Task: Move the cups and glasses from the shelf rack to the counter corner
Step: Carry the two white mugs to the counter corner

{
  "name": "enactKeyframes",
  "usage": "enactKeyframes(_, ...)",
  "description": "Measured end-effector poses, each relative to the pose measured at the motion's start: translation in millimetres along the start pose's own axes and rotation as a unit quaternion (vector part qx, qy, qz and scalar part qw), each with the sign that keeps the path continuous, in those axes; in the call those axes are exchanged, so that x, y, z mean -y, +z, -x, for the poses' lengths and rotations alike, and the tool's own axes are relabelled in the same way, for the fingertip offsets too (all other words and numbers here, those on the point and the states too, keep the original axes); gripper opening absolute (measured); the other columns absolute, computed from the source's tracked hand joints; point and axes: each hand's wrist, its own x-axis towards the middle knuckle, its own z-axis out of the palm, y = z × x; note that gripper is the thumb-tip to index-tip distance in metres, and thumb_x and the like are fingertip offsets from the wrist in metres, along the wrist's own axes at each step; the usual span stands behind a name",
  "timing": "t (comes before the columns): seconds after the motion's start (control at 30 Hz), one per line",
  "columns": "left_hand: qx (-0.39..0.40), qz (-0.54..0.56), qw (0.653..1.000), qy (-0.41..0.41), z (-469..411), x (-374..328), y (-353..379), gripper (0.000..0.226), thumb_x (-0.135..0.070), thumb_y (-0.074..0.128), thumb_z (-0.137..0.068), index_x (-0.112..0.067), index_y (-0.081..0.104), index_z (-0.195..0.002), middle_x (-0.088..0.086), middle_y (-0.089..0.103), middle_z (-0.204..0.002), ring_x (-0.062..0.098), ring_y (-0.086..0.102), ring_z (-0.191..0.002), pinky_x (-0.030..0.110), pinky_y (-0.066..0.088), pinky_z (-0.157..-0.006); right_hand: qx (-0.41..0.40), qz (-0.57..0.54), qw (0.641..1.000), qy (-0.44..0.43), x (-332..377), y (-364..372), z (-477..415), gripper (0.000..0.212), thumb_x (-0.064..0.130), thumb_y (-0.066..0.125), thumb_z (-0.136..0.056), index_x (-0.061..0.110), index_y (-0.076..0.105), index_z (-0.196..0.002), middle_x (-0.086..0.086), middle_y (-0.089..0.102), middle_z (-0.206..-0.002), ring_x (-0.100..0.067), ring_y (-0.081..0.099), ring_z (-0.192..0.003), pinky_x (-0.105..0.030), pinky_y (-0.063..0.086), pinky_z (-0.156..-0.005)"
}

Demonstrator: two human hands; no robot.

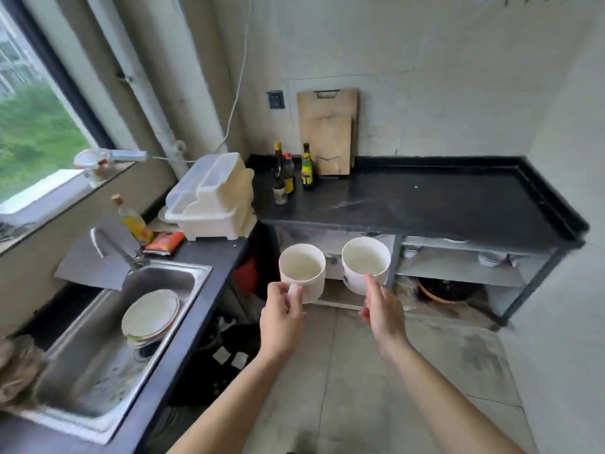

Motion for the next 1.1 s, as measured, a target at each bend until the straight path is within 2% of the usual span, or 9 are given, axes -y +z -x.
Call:
enactKeyframes(0.13, 0.050, 0.023, 0.998, 0.008, -52, -16, 65, 0.031, -0.062, 0.053, -0.086, -0.032, 0.050, -0.095, -0.016, 0.069, -0.080, 0.006, 0.069, -0.078, 0.049, 0.059, -0.080, -0.052, -0.009, 0.998, 0.030, 3, -27, -66, 0.065, 0.080, 0.048, -0.079, 0.018, 0.040, -0.059, 0.013, 0.044, -0.044, -0.018, 0.052, -0.054, -0.037, 0.043, -0.062)
enactKeyframes(0.23, 0.074, 0.047, 0.996, 0.023, -102, -29, 116, 0.035, -0.066, 0.053, -0.084, -0.032, 0.051, -0.095, -0.018, 0.068, -0.082, 0.006, 0.069, -0.075, 0.049, 0.060, -0.079, -0.090, -0.012, 0.995, 0.033, 14, -40, -121, 0.064, 0.080, 0.048, -0.079, 0.023, 0.039, -0.052, 0.010, 0.044, -0.045, -0.018, 0.048, -0.053, -0.035, 0.040, -0.063)
enactKeyframes(0.33, 0.111, 0.064, 0.991, 0.035, -161, -50, 167, 0.036, -0.068, 0.052, -0.082, -0.034, 0.050, -0.094, -0.023, 0.067, -0.086, 0.005, 0.070, -0.074, 0.047, 0.060, -0.078, -0.138, 0.003, 0.989, 0.048, 34, -52, -182, 0.067, 0.079, 0.051, -0.074, 0.021, 0.045, -0.041, 0.010, 0.049, -0.042, -0.017, 0.053, -0.053, -0.033, 0.043, -0.062)
enactKeyframes(0.43, 0.153, 0.069, 0.985, 0.049, -215, -74, 217, 0.032, -0.063, 0.055, -0.087, -0.033, 0.050, -0.096, -0.019, 0.068, -0.086, 0.005, 0.070, -0.079, 0.047, 0.060, -0.080, -0.184, 0.004, 0.981, 0.060, 55, -71, -236, 0.061, 0.073, 0.058, -0.078, 0.020, 0.054, -0.048, 0.008, 0.054, -0.043, -0.017, 0.055, -0.053, -0.033, 0.045, -0.058)
enactKeyframes(0.63, 0.231, 0.062, 0.967, 0.091, -287, -122, 318, 0.019, -0.049, 0.057, -0.096, -0.032, 0.049, -0.096, -0.014, 0.067, -0.092, 0.002, 0.069, -0.079, 0.043, 0.062, -0.076, -0.245, 0.005, 0.968, 0.044, 84, -125, -314, 0.050, 0.062, 0.057, -0.089, 0.022, 0.057, -0.059, 0.010, 0.058, -0.052, -0.017, 0.065, -0.064, -0.032, 0.045, -0.061)
enactKeyframes(0.73, 0.265, 0.074, 0.957, 0.095, -304, -142, 370, 0.018, -0.046, 0.058, -0.097, -0.030, 0.049, -0.097, -0.012, 0.067, -0.094, -0.006, 0.068, -0.077, 0.037, 0.063, -0.074, -0.271, -0.015, 0.961, 0.058, 86, -158, -349, 0.052, 0.061, 0.056, -0.087, 0.018, 0.059, -0.059, 0.008, 0.058, -0.048, -0.010, 0.062, -0.055, -0.025, 0.047, -0.054)
enactKeyframes(0.8, 0.285, 0.072, 0.951, 0.096, -316, -151, 406, 0.017, -0.045, 0.058, -0.097, -0.031, 0.049, -0.097, -0.011, 0.067, -0.097, -0.007, 0.068, -0.077, 0.032, 0.063, -0.073, -0.284, -0.038, 0.956, 0.065, 85, -180, -376, 0.049, 0.062, 0.057, -0.084, 0.020, 0.058, -0.059, 0.010, 0.055, -0.049, -0.007, 0.061, -0.054, -0.021, 0.047, -0.050)
enactKeyframes(0.93, 0.303, 0.068, 0.945, 0.101, -340, -170, 483, 0.015, -0.044, 0.057, -0.098, -0.032, 0.049, -0.096, -0.011, 0.066, -0.097, -0.006, 0.067, -0.084, 0.017, 0.058, -0.065, -0.291, -0.046, 0.953, 0.077, 81, -226, -446, 0.046, 0.062, 0.052, -0.082, 0.020, 0.061, -0.065, 0.011, 0.058, -0.049, -0.010, 0.067, -0.060, -0.027, 0.049, -0.056)
enactKeyframes(1.1, 0.296, 0.058, 0.950, 0.083, -382, -191, 596, 0.017, -0.041, 0.057, -0.098, -0.025, 0.051, -0.098, -0.004, 0.067, -0.092, 0.002, 0.069, -0.086, 0.019, 0.059, -0.068, -0.258, -0.063, 0.959, 0.096, 73, -290, -560, 0.048, 0.051, 0.047, -0.087, 0.012, 0.054, -0.060, 0.001, 0.061, -0.060, -0.023, 0.073, -0.077, -0.036, 0.056, -0.070)
